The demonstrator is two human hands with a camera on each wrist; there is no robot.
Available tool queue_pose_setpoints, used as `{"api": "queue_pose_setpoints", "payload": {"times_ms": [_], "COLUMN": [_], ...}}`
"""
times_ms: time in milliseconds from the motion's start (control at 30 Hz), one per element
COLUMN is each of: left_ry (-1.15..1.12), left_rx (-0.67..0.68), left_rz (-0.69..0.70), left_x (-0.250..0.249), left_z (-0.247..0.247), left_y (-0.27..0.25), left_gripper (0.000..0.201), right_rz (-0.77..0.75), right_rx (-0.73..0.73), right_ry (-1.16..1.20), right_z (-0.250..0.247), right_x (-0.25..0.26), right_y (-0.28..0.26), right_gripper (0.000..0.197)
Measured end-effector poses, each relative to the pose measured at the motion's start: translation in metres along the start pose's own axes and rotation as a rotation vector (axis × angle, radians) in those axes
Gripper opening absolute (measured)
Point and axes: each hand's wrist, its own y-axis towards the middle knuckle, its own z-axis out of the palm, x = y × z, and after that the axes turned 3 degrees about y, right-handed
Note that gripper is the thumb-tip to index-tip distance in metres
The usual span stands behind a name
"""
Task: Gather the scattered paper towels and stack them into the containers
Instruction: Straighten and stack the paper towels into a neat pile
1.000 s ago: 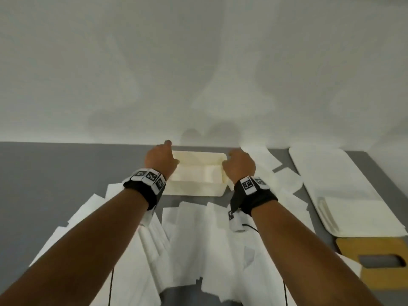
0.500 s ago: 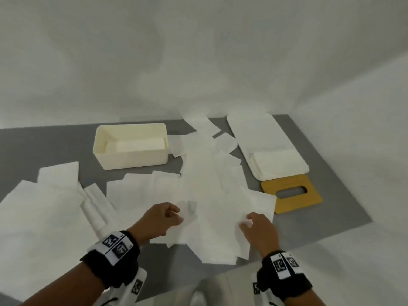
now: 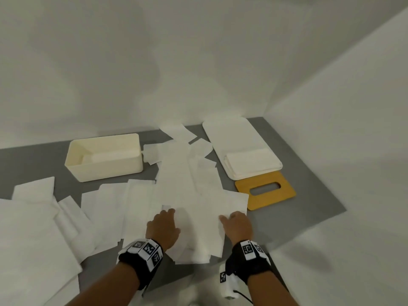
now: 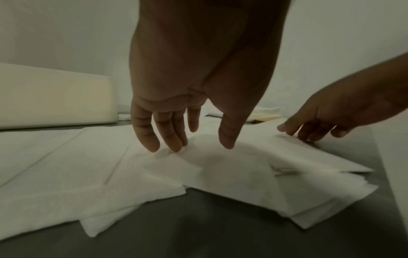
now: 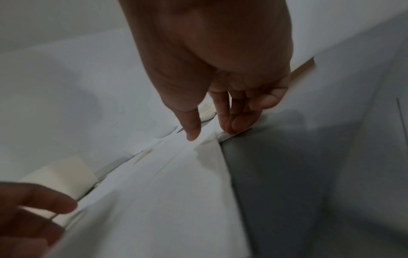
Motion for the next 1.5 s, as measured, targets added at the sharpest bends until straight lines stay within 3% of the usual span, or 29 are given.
{"api": "queue_pose_setpoints", "payload": {"times_ms": [233, 367, 500, 600, 733, 867, 1100, 1233, 1433, 1500], "left_ry": [-0.127, -0.084, -0.09, -0.258, -0.72, -1.031, -0.935, -0.989, -1.383, -1.428], "left_rx": [0.039, -0.001, -0.019, -0.012, 0.089, 0.224, 0.255, 0.239, 0.423, 0.405], "left_rz": [-0.106, -0.076, -0.048, -0.067, -0.102, -0.119, -0.123, -0.157, -0.242, -0.267], "left_x": [-0.006, -0.009, -0.008, -0.006, 0.003, 0.013, 0.022, 0.015, 0.001, 0.002], "left_z": [0.004, 0.005, 0.006, 0.005, -0.004, -0.005, 0.013, 0.009, 0.003, 0.007], "left_y": [0.009, 0.008, 0.003, 0.003, 0.005, -0.001, 0.003, 0.003, -0.006, -0.009], "left_gripper": [0.056, 0.041, 0.035, 0.027, 0.007, 0.014, 0.027, 0.021, 0.026, 0.029], "right_rz": [-0.029, -0.117, -0.186, -0.157, -0.005, 0.082, 0.129, 0.138, 0.084, 0.095], "right_rx": [0.094, 0.02, 0.043, 0.067, 0.076, 0.2, 0.265, 0.317, 0.277, 0.312], "right_ry": [0.027, 0.155, 0.219, 0.33, 0.535, 0.582, 0.651, 0.691, 0.664, 0.694], "right_z": [0.007, 0.003, 0.003, 0.006, 0.01, 0.013, 0.023, 0.026, 0.025, 0.026], "right_x": [0.001, 0.005, 0.004, 0.004, 0.003, 0.009, 0.015, 0.015, 0.014, 0.013], "right_y": [0.01, 0.0, -0.01, -0.014, -0.025, -0.036, -0.046, -0.042, -0.035, -0.035], "right_gripper": [0.019, 0.011, 0.008, 0.011, 0.019, 0.024, 0.024, 0.022, 0.022, 0.021]}}
